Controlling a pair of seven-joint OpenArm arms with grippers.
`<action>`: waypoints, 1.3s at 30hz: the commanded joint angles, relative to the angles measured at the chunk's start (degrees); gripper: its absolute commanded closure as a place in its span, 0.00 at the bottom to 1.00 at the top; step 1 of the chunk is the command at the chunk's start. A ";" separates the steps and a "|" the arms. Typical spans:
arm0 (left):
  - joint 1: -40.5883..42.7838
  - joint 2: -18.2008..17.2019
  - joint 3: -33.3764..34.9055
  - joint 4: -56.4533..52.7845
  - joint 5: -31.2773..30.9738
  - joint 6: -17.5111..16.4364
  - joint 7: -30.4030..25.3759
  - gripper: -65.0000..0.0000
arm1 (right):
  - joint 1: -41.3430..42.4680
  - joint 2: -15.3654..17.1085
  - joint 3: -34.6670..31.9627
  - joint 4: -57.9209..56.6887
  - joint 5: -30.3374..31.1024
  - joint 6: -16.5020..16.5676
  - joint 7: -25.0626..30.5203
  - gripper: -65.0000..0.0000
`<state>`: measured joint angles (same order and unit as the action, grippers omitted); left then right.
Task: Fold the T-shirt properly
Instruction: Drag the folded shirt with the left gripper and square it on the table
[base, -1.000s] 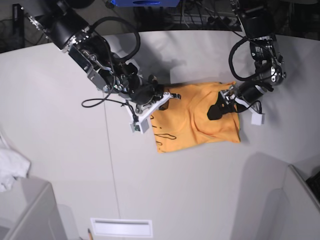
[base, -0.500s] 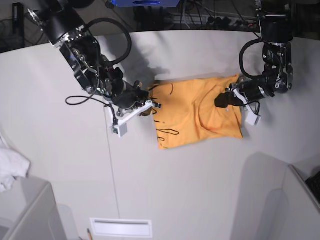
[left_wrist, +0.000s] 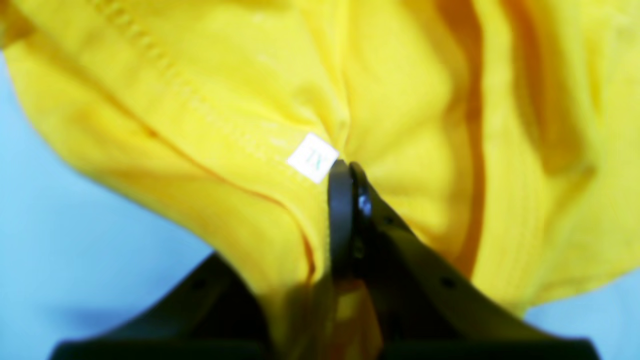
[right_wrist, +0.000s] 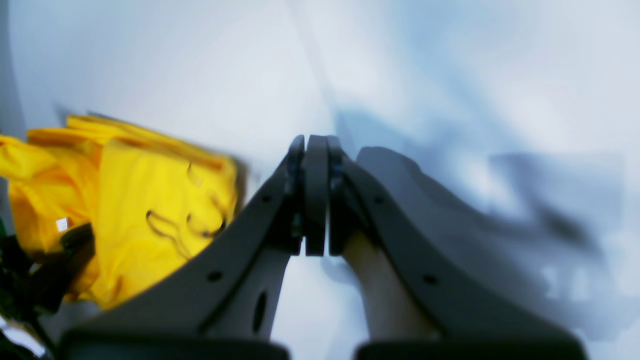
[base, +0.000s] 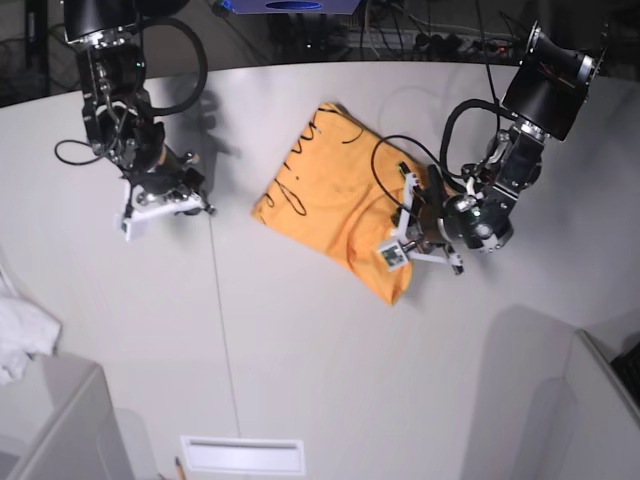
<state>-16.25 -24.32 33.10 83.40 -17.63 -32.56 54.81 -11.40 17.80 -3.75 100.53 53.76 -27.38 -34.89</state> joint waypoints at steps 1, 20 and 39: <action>-0.76 -0.26 2.81 0.08 1.76 -0.37 2.29 1.00 | -0.25 0.53 2.30 1.14 0.18 0.96 0.92 1.00; -20.89 -0.17 35.34 -0.45 3.08 -4.41 -22.15 1.00 | -11.94 -2.64 17.77 5.71 0.18 2.45 0.92 1.00; -25.29 7.74 35.43 -16.71 13.28 -7.44 -45.36 1.00 | -12.29 -4.22 17.77 5.45 -0.70 2.19 0.92 1.00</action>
<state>-39.83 -16.60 68.99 66.15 -3.51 -40.38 10.66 -24.01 13.08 13.67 105.16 53.19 -25.50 -34.70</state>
